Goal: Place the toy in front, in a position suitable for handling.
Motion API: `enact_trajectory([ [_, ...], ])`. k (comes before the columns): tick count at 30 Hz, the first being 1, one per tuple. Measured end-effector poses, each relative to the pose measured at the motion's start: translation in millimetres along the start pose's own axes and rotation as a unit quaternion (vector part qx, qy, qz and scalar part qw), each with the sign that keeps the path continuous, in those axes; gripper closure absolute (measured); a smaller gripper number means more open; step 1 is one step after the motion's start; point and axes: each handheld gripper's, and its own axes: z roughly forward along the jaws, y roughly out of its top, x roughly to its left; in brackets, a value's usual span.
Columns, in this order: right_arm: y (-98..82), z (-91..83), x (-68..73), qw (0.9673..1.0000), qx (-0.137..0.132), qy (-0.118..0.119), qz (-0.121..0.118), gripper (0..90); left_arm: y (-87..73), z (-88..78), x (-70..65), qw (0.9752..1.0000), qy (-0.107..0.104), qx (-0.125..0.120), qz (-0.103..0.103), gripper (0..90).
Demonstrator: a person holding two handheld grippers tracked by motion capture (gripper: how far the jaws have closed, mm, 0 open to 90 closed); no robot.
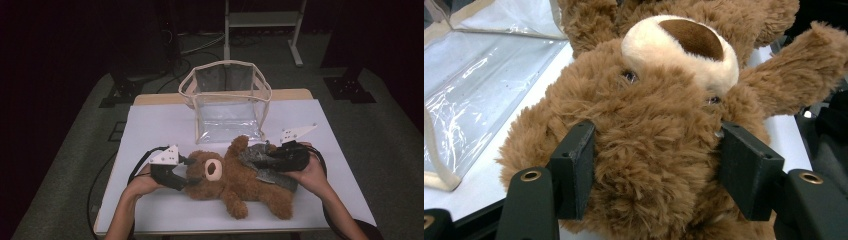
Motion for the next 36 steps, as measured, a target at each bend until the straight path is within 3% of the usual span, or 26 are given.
enact_trajectory([
  [5,-1.4,-11.4,-1.8,0.9998,0.007,-0.017,0.0,67.4,6.7,13.0,-6.0,1.0,-0.001,-0.004,0.0,37.2],
  [12,1.7,-19.9,5.8,0.9998,-0.001,-0.02,-0.007,67.6,18.5,30.6,-14.7,0.9999,0.007,-0.002,0.013,36.7],
  [17,13.1,4.3,32.7,0.9985,0.023,-0.002,-0.051,67.4,21.8,37.3,-14.7,0.9997,0.026,-0.002,0.002,33.7],
  [19,14.1,7.4,36.2,0.9981,0.029,0.001,-0.054,67.4,21.1,36.7,-14.4,0.9996,0.027,-0.002,0.004,33.3],
  [21,16.5,12.4,43.1,0.9961,0.049,0.0,-0.074,67.5,20.0,35.5,-13.5,0.9996,0.028,-0.002,0.004,33.0],
  [25,17.0,4.3,43.0,0.9937,0.078,0.003,-0.08,67.8,20.0,34.0,-10.3,0.9987,0.05,-0.008,-0.003,28.9],
  [29,12.6,-9.4,43.0,0.9915,0.099,0.005,-0.083,67.9,19.9,33.8,-7.8,0.9982,0.057,-0.014,-0.014,29.0],
  [33,12.7,-3.0,44.3,0.9914,0.1,0.011,-0.083,67.9,20.1,35.6,-7.3,0.998,0.058,-0.015,-0.019,31.1],
  [36,14.0,18.4,52.0,0.989,0.108,0.04,-0.093,67.9,21.3,36.7,-8.5,0.9976,0.064,-0.014,-0.02,31.1],
])
